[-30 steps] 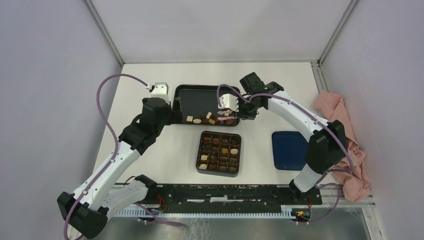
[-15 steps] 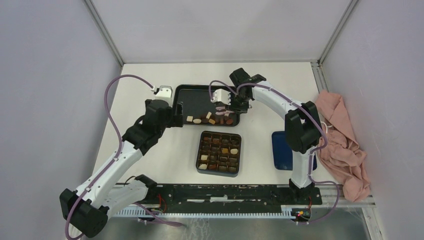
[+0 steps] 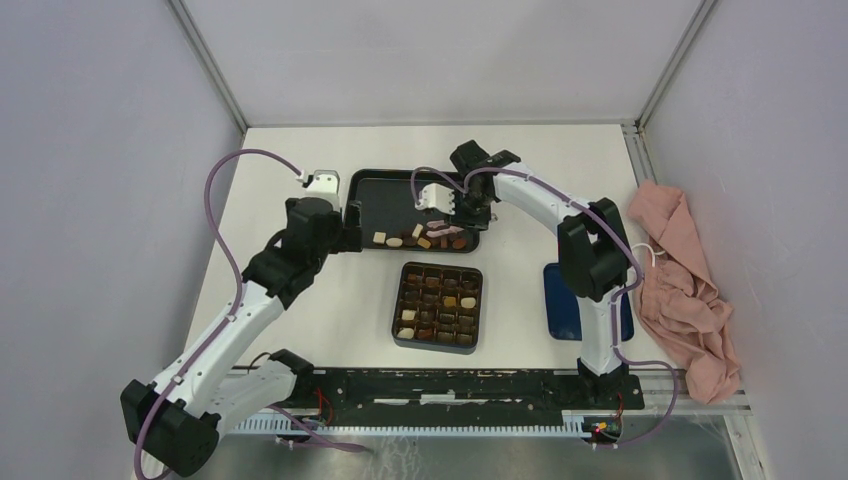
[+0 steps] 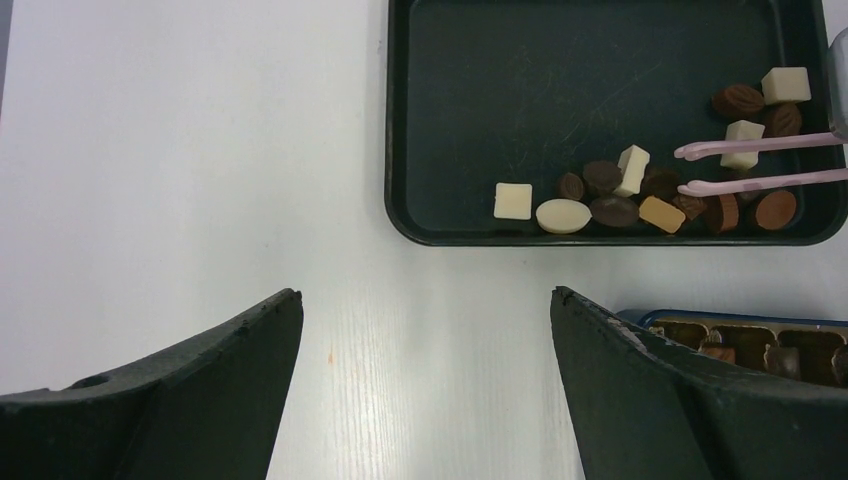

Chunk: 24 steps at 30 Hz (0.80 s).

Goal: Pack the chocolate
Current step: Pick up the fake chocolate from the plate.

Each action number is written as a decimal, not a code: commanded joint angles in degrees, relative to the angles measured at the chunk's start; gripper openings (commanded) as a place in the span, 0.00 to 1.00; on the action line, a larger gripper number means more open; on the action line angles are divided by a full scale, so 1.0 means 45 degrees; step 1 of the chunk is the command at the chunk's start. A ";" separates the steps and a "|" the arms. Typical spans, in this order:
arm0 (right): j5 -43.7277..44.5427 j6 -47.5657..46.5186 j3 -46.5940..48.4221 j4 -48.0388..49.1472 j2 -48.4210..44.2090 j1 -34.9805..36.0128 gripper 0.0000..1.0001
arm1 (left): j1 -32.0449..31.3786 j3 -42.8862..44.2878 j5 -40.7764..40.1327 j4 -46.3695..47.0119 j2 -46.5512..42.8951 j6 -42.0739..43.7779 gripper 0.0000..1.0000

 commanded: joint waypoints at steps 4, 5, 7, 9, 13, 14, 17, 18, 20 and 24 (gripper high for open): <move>-0.0083 0.0322 0.0736 -0.0115 0.0439 0.0174 0.36 | 0.0255 0.0075 0.0389 0.0413 0.0012 0.0562 0.97; -0.0022 0.0363 0.0868 -0.0135 0.0554 0.0198 0.36 | 0.0258 0.0075 0.0427 0.0428 0.0036 0.0570 0.98; 0.0073 0.0422 0.1050 -0.0201 0.0752 0.0227 0.36 | 0.0293 0.0075 0.0464 0.0430 0.0025 0.0568 0.97; 0.0214 0.0452 0.1198 -0.0210 0.0872 0.0267 0.36 | 0.0295 0.0057 0.0489 0.0430 0.0037 0.0555 0.97; 0.0586 0.0520 0.1384 -0.0234 0.1036 0.0369 0.36 | 0.0332 0.0065 0.0542 0.0430 0.0038 0.0560 0.97; 0.0692 0.0530 0.1433 -0.0247 0.1082 0.0403 0.35 | 0.0348 0.0073 0.0566 0.0430 0.0041 0.0565 0.97; 0.0750 0.0549 0.1516 -0.0248 0.1147 0.0475 0.36 | 0.0389 0.0075 0.0647 0.0446 0.0042 0.0566 0.98; 0.0758 0.0550 0.1532 -0.0242 0.1167 0.0510 0.36 | 0.0395 0.0075 0.0650 0.0432 0.0042 0.0570 0.97; 0.0770 0.0569 0.1614 -0.0254 0.1234 0.0586 0.36 | 0.0395 0.0075 0.0670 0.0430 0.0052 0.0568 0.97; 0.0739 0.0549 0.1729 -0.0364 0.1292 0.0620 0.30 | 0.0415 0.0055 0.0708 0.0430 0.0047 0.0557 0.97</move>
